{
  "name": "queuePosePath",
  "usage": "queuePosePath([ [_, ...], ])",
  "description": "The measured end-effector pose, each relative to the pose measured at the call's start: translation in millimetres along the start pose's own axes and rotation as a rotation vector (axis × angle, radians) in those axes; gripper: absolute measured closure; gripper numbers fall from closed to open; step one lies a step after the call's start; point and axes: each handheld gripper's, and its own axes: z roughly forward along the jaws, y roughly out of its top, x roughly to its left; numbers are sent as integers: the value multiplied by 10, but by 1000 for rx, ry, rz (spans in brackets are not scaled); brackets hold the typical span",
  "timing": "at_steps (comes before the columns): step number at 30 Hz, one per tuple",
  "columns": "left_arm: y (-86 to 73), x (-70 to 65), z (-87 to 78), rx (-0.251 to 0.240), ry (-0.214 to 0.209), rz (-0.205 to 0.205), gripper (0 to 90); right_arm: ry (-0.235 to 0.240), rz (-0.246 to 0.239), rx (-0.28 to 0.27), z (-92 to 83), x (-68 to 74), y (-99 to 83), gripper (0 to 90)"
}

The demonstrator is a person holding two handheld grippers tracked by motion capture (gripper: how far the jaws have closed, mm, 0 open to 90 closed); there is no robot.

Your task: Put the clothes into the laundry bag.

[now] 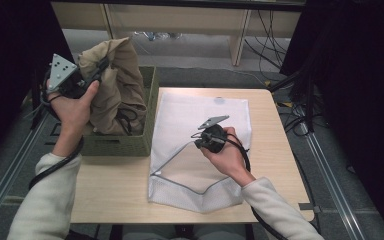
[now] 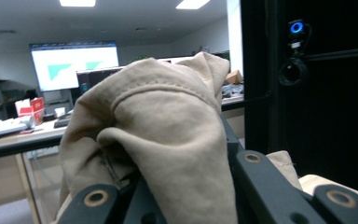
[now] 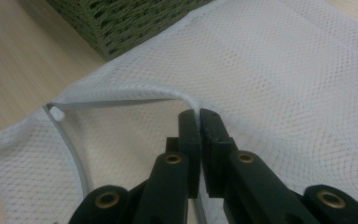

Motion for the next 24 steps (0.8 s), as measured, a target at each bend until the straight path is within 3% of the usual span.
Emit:
queuePosePath([
  [2,71,-40,-51,-20,-19,-3,835,12,8,22,-26,-6,4,891],
  [7,230,-132,-193,-43,-58,43,835,8,18,11,-30,-9,5,891],
  [12,363,-224,-345,-52,-114,44,834,-9,3,-11,-38,-16,9,892],
  [13,386,-239,-373,-60,-126,38,834,5,46,11,-55,8,11,892],
  [15,431,-271,-439,-61,-152,37,835,0,5,-12,-50,-14,15,892],
  [24,617,-447,-691,-79,-234,78,834,-3,26,-16,-66,-2,22,892],
])
